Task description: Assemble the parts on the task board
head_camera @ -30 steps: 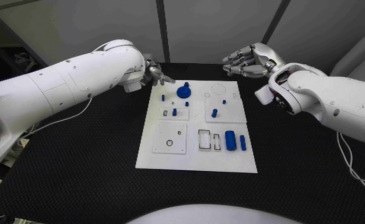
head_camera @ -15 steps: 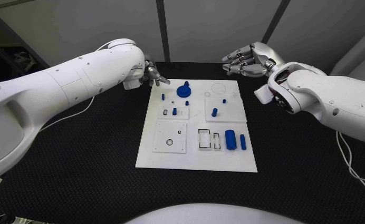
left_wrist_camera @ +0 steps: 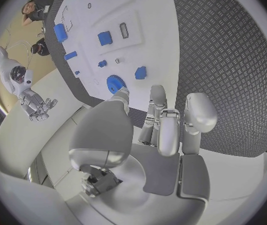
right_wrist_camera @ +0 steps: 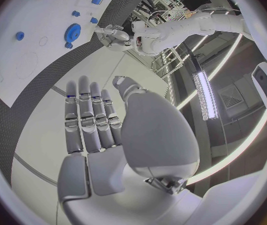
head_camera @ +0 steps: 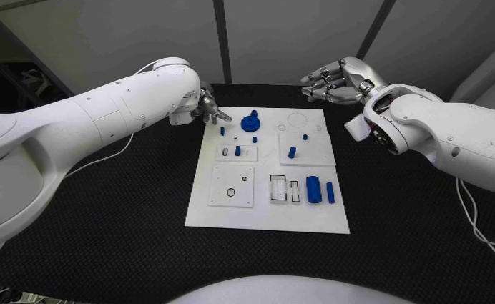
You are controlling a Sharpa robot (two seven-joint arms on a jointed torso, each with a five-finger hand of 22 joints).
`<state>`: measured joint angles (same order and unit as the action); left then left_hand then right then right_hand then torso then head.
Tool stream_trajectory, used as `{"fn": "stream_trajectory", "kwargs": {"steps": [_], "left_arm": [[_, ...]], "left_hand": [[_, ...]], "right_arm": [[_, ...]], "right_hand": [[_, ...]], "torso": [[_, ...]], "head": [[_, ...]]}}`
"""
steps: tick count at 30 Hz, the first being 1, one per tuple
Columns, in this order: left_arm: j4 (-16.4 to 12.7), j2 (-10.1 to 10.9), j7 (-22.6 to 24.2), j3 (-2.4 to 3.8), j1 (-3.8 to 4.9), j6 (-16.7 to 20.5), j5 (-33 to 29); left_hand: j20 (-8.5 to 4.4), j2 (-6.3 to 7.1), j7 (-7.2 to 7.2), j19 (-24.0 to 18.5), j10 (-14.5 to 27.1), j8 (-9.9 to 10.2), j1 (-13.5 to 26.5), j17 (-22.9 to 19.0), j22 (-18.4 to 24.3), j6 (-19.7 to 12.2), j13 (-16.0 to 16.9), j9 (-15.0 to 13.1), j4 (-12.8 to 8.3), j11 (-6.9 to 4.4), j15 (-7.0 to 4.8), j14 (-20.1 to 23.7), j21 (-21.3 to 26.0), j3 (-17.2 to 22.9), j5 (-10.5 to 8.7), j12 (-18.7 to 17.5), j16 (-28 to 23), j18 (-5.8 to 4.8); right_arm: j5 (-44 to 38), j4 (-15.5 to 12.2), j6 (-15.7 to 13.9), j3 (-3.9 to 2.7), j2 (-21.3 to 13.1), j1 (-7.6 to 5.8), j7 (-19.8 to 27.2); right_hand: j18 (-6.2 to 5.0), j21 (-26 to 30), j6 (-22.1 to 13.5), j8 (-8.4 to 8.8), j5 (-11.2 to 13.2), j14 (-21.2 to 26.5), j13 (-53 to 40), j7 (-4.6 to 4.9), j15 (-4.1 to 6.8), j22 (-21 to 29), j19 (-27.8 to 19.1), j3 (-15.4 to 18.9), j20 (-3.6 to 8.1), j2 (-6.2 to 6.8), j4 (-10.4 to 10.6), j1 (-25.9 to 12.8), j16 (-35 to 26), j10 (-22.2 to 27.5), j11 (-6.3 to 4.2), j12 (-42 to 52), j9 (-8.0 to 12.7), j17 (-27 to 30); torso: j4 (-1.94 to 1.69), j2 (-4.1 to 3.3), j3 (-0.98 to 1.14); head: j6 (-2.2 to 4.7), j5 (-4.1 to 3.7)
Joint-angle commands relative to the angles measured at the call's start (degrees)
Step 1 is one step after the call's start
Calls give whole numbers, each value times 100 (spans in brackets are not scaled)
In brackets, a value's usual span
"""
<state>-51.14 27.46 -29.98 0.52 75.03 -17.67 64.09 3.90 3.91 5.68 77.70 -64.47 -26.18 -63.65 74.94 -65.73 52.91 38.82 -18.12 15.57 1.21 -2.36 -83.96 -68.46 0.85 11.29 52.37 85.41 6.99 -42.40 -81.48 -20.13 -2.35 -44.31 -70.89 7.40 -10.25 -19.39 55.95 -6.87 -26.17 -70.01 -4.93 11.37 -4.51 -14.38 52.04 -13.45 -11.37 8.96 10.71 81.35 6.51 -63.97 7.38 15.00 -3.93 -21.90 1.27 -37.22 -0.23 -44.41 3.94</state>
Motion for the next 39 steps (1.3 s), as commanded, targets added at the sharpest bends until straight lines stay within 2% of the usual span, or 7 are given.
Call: {"fn": "stream_trajectory", "kwargs": {"steps": [1, 10, 20, 27, 39], "left_arm": [[-6, -6, 20, -9, 4, -257, 52], [-46, -4, 8, -45, -24, -453, 37], [-119, 5, 23, -54, -33, -465, -9], [-141, 11, 30, -57, -33, -449, -43], [-111, 2, 54, -58, -34, -286, -135]], "left_hand": [[1, 2, -11, 64, -53, 18, -77, 840, -30, 59, 27, 14, -5, 8, 3, -388, -41, -49, 3, 50, 40, -121], [-16, -88, -42, 101, -132, 26, -202, 921, -100, 169, 84, 59, 0, -19, -18, -416, -95, -93, 18, 132, 99, -134], [-27, -175, -53, 91, -123, 50, -332, 906, -85, 217, 41, 100, -23, -31, -29, -410, -71, -90, 30, 116, 95, -129], [-28, -190, -55, 79, -94, 55, -375, 885, -69, 232, -2, 112, -34, -31, -30, -401, -52, -88, 31, 84, 82, -124], [-39, -455, -65, 87, -73, 110, -747, 898, -112, 278, -44, 193, -163, -46, -42, -402, -63, 123, -25, 74, 96, -130]], "right_arm": [[-5, -1, 40, -4, 9, -9, 41], [-5, 3, 47, -4, 19, -9, 41], [-5, 7, 53, -4, 27, -9, 31], [-5, 8, 58, -4, 31, -9, 27], [-5, 11, 70, -4, 39, -9, 23]], "right_hand": [[-14, 25, -23, 36, -34, -1, 5, 21, -31, 8, 12, -14, -30, 5, 3, -47, -39, 9, 17, -35, 1, 6], [-14, 25, -23, 36, -34, -1, 5, 21, -31, 8, 12, -14, -30, 5, 3, -47, -39, 9, 17, -35, 1, 6], [-16, 32, -20, 34, -39, -2, 9, 20, -30, 12, 14, -25, -30, -5, -2, -38, -44, 9, 15, -35, -1, 6], [-16, 32, -20, 34, -39, -2, 9, 20, -30, 12, 14, -25, -30, -5, -2, -38, -44, 9, 15, -35, -1, 6], [-16, 37, -19, 33, -45, -3, 11, 20, -29, 15, 15, -32, -31, -10, -6, -34, -47, 10, 15, -35, -2, 7]], "torso": [[1, 3, 5], [-1, 1, 3], [3, -5, 5], [0, -2, 5], [1, -2, 1]], "head": [[0, 8], [-4, 16], [-4, 8], [-9, 5], [-8, 1]]}}
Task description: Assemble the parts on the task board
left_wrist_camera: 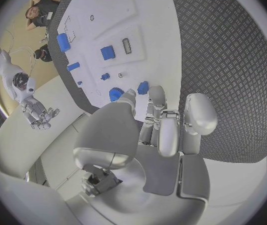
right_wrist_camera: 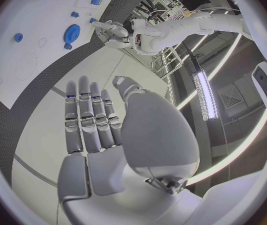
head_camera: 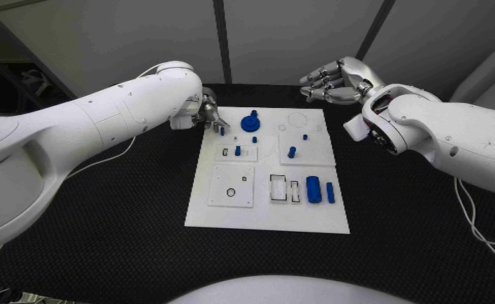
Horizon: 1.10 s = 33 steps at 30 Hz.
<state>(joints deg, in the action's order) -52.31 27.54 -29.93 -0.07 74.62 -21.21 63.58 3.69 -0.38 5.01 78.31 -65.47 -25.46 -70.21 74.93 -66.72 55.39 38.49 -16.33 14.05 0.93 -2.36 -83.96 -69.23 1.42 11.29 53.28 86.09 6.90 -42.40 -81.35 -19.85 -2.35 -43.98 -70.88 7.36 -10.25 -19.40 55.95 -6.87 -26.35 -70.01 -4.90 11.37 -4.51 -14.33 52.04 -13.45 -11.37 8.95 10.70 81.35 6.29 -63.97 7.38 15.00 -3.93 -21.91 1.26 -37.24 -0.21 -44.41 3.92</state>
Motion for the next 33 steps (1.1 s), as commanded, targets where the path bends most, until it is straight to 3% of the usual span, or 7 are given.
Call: {"fn": "stream_trajectory", "kwargs": {"steps": [1, 7, 9, 12, 22, 27, 33], "left_arm": [[7, -7, 50, 1, 8, 72, -96], [21, -15, 64, 1, 7, 109, -244], [28, -13, 67, 1, 7, 127, -341], [36, -10, 80, 1, 7, 159, -409], [-53, 102, 94, 0, 6, 266, -617], [-290, 280, 91, -1, 5, 446, -882], [-948, 715, 86, -2, 2, 884, -1282]], "left_hand": [[-20, -49, 0, 27, 30, 44, -135, 901, -17, 30, -16, 21, -33, -21, -44, -402, 12, 97, -30, -20, 29, -121], [-40, -218, -29, 25, 90, 88, -569, 906, -33, 20, -101, 71, -290, -51, -70, -403, 16, 456, -144, -97, 35, -120], [-57, -283, -36, 26, 128, 108, -819, 909, -48, 12, -159, 94, -470, -62, -84, -402, 12, 757, -351, -164, 38, -122], [-62, -256, -18, 24, 144, 119, -933, 913, -60, 9, -215, 113, -608, -54, -78, -403, 13, 1062, -398, -223, 42, -125], [-27, 187, 22, 37, 41, -37, -541, 933, -164, 20, -353, 59, -1127, -42, -37, -410, -18, 2885, -382, -297, 64, -137], [-42, 400, 0, 62, -62, -188, -263, 954, -222, 27, -297, -38, -1323, -50, -62, -420, -49, 3361, -255, -218, 79, -141], [-105, 647, -79, 210, -402, -451, 136, 1111, -452, 88, 22, -204, -1534, -128, -136, -486, -251, 3825, 269, 75, 172, -191]], "right_arm": [[-5, -2, 43, -4, 6, -10, 26], [-5, -1, 47, -4, 11, -10, 23], [-5, 1, 51, -4, 10, -10, 21], [-5, 3, 53, -4, 10, -10, 19], [-5, 8, 56, -4, 8, -10, 13], [-5, 9, 57, -4, 6, -10, 13], [-5, 13, 59, -4, -2, -10, 16]], "right_hand": [[-16, 38, -19, 33, -27, -3, 8, 20, -30, 10, 15, -33, -31, -9, -5, -34, -25, 10, 15, -35, -1, 8], [-16, 38, -19, 33, -27, -3, 8, 20, -30, 10, 15, -33, -31, -9, -5, -34, -25, 10, 15, -35, -1, 8], [-16, 38, -19, 33, -27, -3, 8, 20, -30, 10, 15, -33, -31, -9, -5, -34, -25, 10, 15, -35, -1, 8], [-17, 41, -19, 33, -32, -4, 10, 20, -30, 12, 16, -35, -31, -10, -7, -34, -27, 11, 15, -35, -2, 8], [-17, 41, -19, 33, -32, -4, 10, 20, -30, 12, 16, -35, -31, -10, -7, -34, -28, 11, 15, -35, -2, 8], [-17, 43, -19, 33, -35, -4, 12, 21, -30, 13, 17, -35, -32, -9, -6, -37, -29, 11, 16, -35, -2, 8], [-17, 44, -19, 32, -37, -4, 12, 22, -31, 14, 17, -35, -32, -9, -5, -40, -30, 12, 17, -35, -2, 8]], "torso": [[2, -1, -1], [4, 3, 0], [3, 2, 0], [0, 2, 0], [-4, 8, 0], [-12, 9, 1], [-15, 11, 0]], "head": [[-11, 5], [-19, 6], [-24, 6], [-29, 4], [-15, 18], [-5, 30], [-8, 40]]}}
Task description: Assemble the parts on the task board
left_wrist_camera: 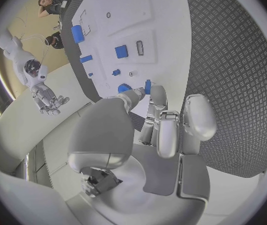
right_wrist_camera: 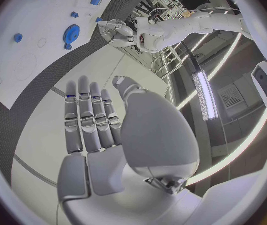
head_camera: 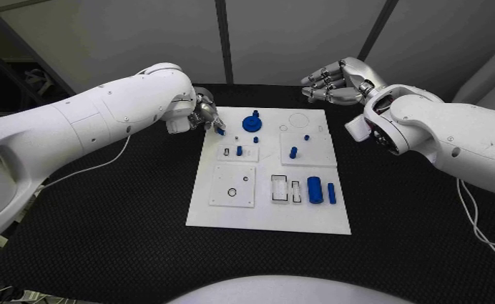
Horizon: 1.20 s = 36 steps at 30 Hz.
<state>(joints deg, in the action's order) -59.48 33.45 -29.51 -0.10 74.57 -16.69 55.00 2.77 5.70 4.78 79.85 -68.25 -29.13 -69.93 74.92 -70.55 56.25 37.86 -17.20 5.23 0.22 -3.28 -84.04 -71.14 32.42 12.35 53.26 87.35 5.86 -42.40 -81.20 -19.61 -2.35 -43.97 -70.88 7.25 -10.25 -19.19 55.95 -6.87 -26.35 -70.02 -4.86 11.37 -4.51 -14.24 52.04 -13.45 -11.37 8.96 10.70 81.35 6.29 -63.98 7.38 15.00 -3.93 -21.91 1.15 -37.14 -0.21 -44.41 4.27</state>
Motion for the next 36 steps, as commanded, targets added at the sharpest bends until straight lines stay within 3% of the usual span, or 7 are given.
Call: {"fn": "stream_trajectory", "kwargs": {"steps": [1, 7, 13, 17, 24, 36], "left_arm": [[-343, 193, 44, 1, 7, 497, -452], [-955, 548, 43, -8, -17, 875, -454], [-1403, 750, 44, -28, -108, 1202, -148], [-1562, 794, 41, -47, -178, 1319, 73], [-1704, 786, 14, -153, -283, 1295, 472], [-1760, 777, -27, -209, -324, 1045, 833]], "left_hand": [[-30, 78, -72, 78, -176, -129, 191, 1131, -103, 4, 125, -147, -686, -70, -56, -487, -89, 798, 260, 112, 57, -94], [-70, 193, -124, 154, -357, -292, 413, 1160, -227, 32, 326, -257, -813, -117, -102, -499, -193, 997, 619, 271, 73, -122], [-93, 246, -153, 189, -447, -385, 528, 1165, -288, 43, 437, -320, -872, -144, -126, -501, -244, 1098, 732, 358, 75, -135], [-99, 262, -161, 195, -467, -412, 556, 1167, -298, 47, 462, -337, -888, -151, -132, -502, -251, 1129, 744, 377, 76, -137], [-107, 283, -172, 200, -486, -449, 595, 1168, -307, 48, 470, -362, -912, -162, -141, -502, -255, 1183, 756, 382, 76, -139], [-113, 295, -177, 205, -499, -473, 618, 1169, -316, 47, 483, -378, -931, -167, -147, -503, -260, 1228, 768, 389, 77, -140]], "right_arm": [[-5, -1, 36, -4, -6, -10, 27], [-5, 7, 47, -3, -11, -10, 28], [-5, 18, 59, -3, -7, -9, 28], [-5, 20, 63, -3, -6, -9, 30], [-5, 22, 70, -3, -7, -9, 32], [-5, 15, 73, -3, -13, -9, 31]], "right_hand": [[-17, 23, -19, 33, -37, -4, 8, 22, -31, 5, 17, -36, -32, -9, -4, -40, -30, 12, 17, -35, -2, 8], [-17, 23, -19, 33, -37, -4, 8, 22, -31, 5, 17, -36, -32, -9, -4, -40, -30, 12, 17, -35, -2, 8], [-17, 29, -20, 32, -45, -5, 11, 24, -33, 8, 18, -34, -34, -8, 1, -52, -34, 13, 20, -35, -3, 9], [-17, 29, -20, 32, -45, -5, 11, 24, -33, 8, 18, -34, -34, -8, 1, -52, -34, 13, 20, -35, -3, 9], [-17, 29, -20, 32, -45, -5, 11, 24, -33, 8, 18, -34, -34, -8, 1, -52, -34, 13, 20, -35, -3, 9], [-17, 29, -20, 32, -45, -5, 11, 24, -33, 8, 18, -34, -34, -8, 1, -52, -34, 13, 20, -35, -3, 9]], "torso": [[-5, 2, 0], [-1, -1, 0], [4, 0, 0], [13, -3, -2], [19, -9, -1], [16, -13, 0]], "head": [[-10, 11], [-13, 27], [-10, 45], [-9, 60], [-22, 56], [-29, 57]]}}
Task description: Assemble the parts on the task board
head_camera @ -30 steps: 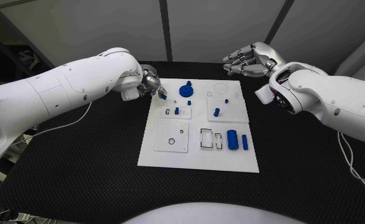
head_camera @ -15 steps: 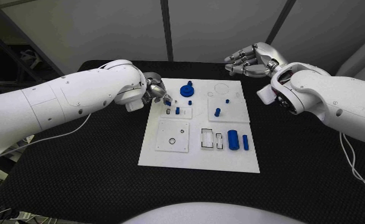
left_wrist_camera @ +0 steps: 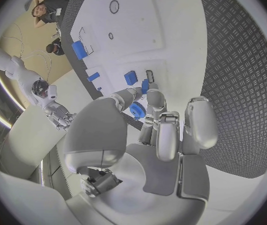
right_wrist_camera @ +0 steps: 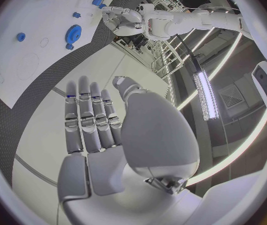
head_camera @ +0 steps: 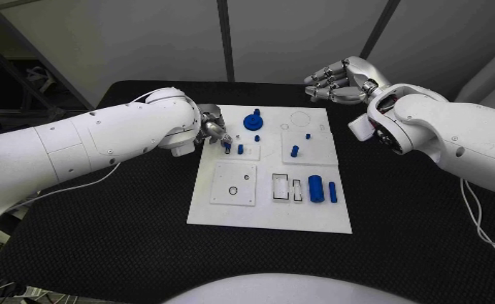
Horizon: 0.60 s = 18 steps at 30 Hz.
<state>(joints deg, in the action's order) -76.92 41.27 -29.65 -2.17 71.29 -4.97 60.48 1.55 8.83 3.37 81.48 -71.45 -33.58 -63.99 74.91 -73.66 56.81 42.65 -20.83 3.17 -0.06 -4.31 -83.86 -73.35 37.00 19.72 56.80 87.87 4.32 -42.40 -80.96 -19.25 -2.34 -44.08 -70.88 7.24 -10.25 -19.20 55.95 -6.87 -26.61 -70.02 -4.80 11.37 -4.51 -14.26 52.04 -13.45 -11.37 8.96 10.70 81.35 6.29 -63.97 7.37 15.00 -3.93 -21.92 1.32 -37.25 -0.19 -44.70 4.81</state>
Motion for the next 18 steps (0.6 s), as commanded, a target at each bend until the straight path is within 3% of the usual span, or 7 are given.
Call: {"fn": "stream_trajectory", "kwargs": {"steps": [1, 9, 18], "left_arm": [[-17, -5, -15, -4, 3, -159, 295], [-55, -2, -25, -55, 1, -401, 443], [-70, -6, -27, -70, 1, -501, 474]], "left_hand": [[10, -18, -36, 42, -179, -28, 24, 1169, -5, -10, 4, -15, -725, -139, -43, -521, -40, 770, 31, 34, 25, 14], [6, -4, -40, 43, -193, -52, 49, 1169, -8, -11, 29, -30, -742, -143, -46, -520, -39, 806, 44, 49, 24, 14], [5, 3, -42, 45, -197, -65, 60, 1166, -12, -10, 32, -39, -750, -144, -47, -520, -41, 822, 47, 49, 23, 13]], "right_arm": [[-5, -9, 36, -4, -2, -9, 31], [-5, -7, 37, -4, 1, -9, 27], [-5, -6, 49, -4, 1, -9, 28]], "right_hand": [[-17, 29, -20, 32, -19, -5, 6, 24, -33, 9, 18, -34, -34, -8, 1, -52, -34, 13, 20, -35, -3, 9], [-17, 35, -23, 33, -27, -4, 9, 25, -35, 13, 19, -33, -35, -4, 3, -59, -39, 17, 22, -36, -3, 10], [-17, 38, -24, 33, -30, -4, 10, 25, -35, 15, 19, -33, -36, -2, 3, -62, -41, 17, 22, -36, -3, 10]], "torso": [[-1, -3, -3], [-2, 3, -1], [-3, 1, -3]], "head": [[0, 3], [-19, 6], [-13, 8]]}}
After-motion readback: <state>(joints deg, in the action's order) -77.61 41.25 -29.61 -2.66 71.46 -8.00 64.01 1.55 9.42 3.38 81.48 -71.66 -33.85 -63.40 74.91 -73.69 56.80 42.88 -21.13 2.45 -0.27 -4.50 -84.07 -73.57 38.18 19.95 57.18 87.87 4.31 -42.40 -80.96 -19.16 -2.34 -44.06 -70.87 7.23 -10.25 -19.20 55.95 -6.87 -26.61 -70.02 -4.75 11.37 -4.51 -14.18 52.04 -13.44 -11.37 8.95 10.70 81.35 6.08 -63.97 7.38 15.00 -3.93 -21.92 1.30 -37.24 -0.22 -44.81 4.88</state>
